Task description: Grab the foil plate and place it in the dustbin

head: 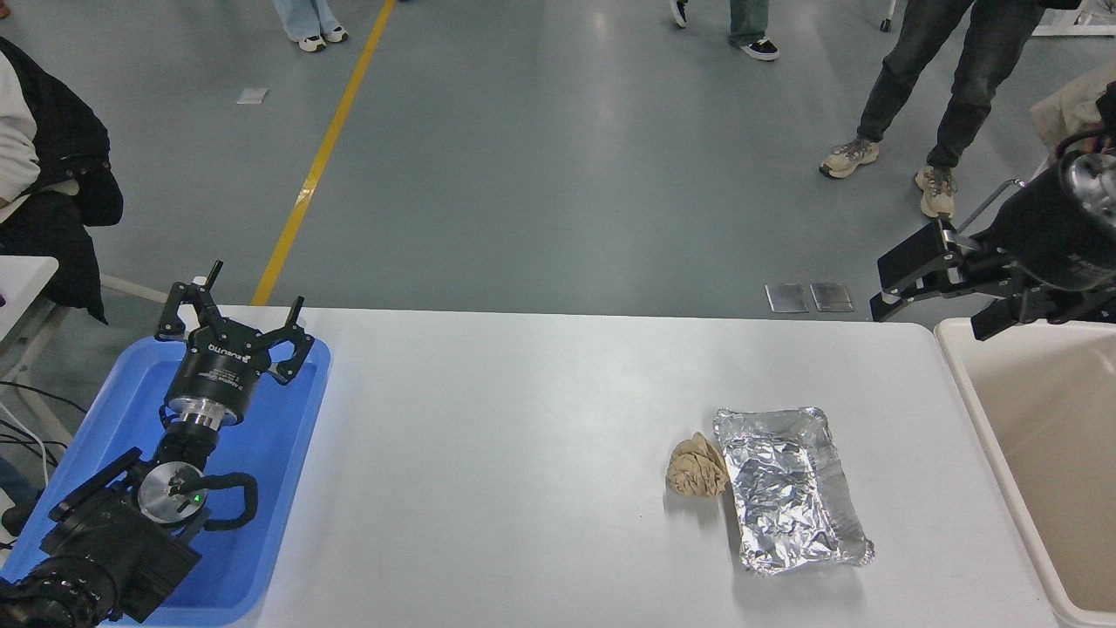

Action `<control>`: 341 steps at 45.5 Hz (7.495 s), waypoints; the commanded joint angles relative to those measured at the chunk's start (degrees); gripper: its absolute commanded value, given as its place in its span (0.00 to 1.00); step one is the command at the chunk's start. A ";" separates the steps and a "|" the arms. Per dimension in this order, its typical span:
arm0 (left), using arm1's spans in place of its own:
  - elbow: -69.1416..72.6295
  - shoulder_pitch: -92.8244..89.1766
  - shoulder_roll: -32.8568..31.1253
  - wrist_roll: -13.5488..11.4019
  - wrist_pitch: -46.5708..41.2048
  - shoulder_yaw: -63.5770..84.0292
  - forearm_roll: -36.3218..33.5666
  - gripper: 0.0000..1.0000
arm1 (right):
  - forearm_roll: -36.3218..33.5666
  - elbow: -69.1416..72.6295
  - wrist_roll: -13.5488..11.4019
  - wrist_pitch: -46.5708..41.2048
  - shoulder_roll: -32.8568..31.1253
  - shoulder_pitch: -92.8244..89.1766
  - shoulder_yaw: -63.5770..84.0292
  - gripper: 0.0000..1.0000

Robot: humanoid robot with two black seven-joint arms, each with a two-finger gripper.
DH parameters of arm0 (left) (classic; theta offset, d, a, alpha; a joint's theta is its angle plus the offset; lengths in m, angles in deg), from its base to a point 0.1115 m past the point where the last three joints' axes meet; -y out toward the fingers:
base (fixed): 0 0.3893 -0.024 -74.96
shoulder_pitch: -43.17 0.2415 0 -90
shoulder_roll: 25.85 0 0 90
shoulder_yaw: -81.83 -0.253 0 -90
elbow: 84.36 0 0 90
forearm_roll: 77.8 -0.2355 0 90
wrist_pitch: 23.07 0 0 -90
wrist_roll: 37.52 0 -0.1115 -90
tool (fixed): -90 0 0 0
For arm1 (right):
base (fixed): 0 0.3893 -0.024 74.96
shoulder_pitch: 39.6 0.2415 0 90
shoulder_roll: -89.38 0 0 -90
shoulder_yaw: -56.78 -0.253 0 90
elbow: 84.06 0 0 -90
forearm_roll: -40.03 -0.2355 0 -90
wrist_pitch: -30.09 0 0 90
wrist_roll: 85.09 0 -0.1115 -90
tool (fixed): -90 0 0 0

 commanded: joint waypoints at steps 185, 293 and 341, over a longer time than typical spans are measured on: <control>-0.09 -0.04 0.00 0.00 0.00 -0.01 -0.09 1.00 | 12.33 -21.87 0.88 43.06 15.31 -59.11 -8.42 0.76; 0.00 -0.04 0.00 0.00 0.00 -0.01 -0.09 1.00 | 16.55 -11.86 1.32 9.76 -1.48 -4.36 -0.42 0.00; 0.00 -0.04 0.00 0.00 0.00 -0.01 -0.09 1.00 | 16.63 -37.50 0.70 19.33 -7.10 -31.06 -0.33 0.00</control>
